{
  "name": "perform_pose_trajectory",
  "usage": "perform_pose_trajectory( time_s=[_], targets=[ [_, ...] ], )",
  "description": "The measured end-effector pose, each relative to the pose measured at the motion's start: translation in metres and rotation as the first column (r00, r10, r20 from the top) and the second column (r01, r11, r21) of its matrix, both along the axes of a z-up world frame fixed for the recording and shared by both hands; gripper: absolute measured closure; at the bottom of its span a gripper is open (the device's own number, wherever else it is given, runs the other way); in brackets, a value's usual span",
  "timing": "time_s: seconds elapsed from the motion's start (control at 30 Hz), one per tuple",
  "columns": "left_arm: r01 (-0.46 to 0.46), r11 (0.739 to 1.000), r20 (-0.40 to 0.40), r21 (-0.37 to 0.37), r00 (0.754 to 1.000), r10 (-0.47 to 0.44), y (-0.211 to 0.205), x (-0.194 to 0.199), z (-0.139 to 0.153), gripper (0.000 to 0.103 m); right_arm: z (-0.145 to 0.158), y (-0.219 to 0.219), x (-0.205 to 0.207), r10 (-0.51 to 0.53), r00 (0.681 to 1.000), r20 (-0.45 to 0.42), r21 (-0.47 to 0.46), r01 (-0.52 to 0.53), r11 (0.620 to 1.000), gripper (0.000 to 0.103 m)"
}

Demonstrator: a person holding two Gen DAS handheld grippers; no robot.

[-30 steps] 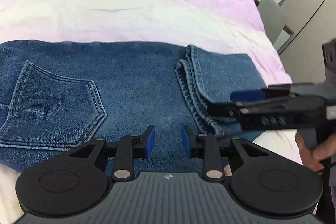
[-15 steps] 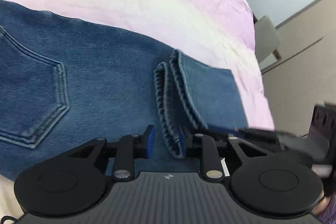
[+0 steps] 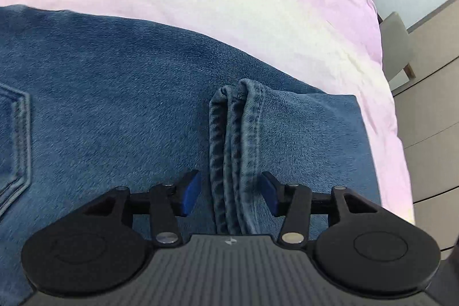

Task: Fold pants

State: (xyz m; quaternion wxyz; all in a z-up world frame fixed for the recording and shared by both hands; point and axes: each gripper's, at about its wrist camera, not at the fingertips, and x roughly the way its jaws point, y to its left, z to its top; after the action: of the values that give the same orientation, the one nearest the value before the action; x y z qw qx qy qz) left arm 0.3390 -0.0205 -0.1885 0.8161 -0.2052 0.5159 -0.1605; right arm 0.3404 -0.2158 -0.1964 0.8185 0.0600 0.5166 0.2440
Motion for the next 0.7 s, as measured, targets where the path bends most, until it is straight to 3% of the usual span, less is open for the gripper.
perform_pose_trajectory(
  time_s=[0.07, 0.13, 0.3, 0.37, 0.5, 0.53, 0.63, 0.7],
  targets=[
    [0.004, 1.0, 0.016, 0.016, 1.0, -0.005, -0.006, 0.002, -0.003, 0.046, -0.003, 0.0, 0.001, 0.002, 1.0, 0.002, 0.01, -0.002, 1.0, 0.09],
    [0.012, 0.998, 0.043, 0.054, 0.999, -0.014, -0.013, 0.002, 0.001, 0.07, -0.003, -0.001, 0.001, 0.004, 1.0, 0.012, 0.015, -0.004, 1.0, 0.088],
    [0.032, 0.994, 0.138, 0.101, 0.989, -0.046, -0.023, -0.005, 0.026, 0.086, 0.007, -0.004, -0.008, 0.016, 0.998, 0.062, 0.028, -0.017, 0.999, 0.07],
    [0.05, 0.993, 0.183, 0.103, 0.981, -0.069, -0.023, -0.007, 0.042, 0.087, 0.015, -0.016, -0.015, 0.017, 0.995, 0.101, -0.002, -0.017, 1.0, 0.068],
    [0.097, 0.978, 0.223, 0.185, 0.965, -0.138, -0.026, -0.006, 0.067, 0.088, 0.037, -0.054, -0.022, -0.028, 0.983, 0.179, -0.067, 0.04, 0.997, 0.069],
    [0.112, 0.973, 0.217, 0.202, 0.964, -0.156, -0.025, -0.005, 0.066, 0.088, 0.041, -0.065, -0.02, -0.047, 0.981, 0.191, -0.085, 0.064, 0.994, 0.07],
    [0.127, 0.963, 0.152, 0.237, 0.974, -0.166, -0.028, 0.003, 0.043, 0.088, 0.046, -0.098, -0.007, -0.095, 0.974, 0.208, -0.177, 0.133, 0.975, 0.088],
    [0.124, 0.962, 0.115, 0.241, 0.981, -0.155, -0.028, 0.007, 0.025, 0.087, 0.047, -0.119, 0.008, -0.117, 0.971, 0.21, -0.228, 0.166, 0.959, 0.09]
  ],
)
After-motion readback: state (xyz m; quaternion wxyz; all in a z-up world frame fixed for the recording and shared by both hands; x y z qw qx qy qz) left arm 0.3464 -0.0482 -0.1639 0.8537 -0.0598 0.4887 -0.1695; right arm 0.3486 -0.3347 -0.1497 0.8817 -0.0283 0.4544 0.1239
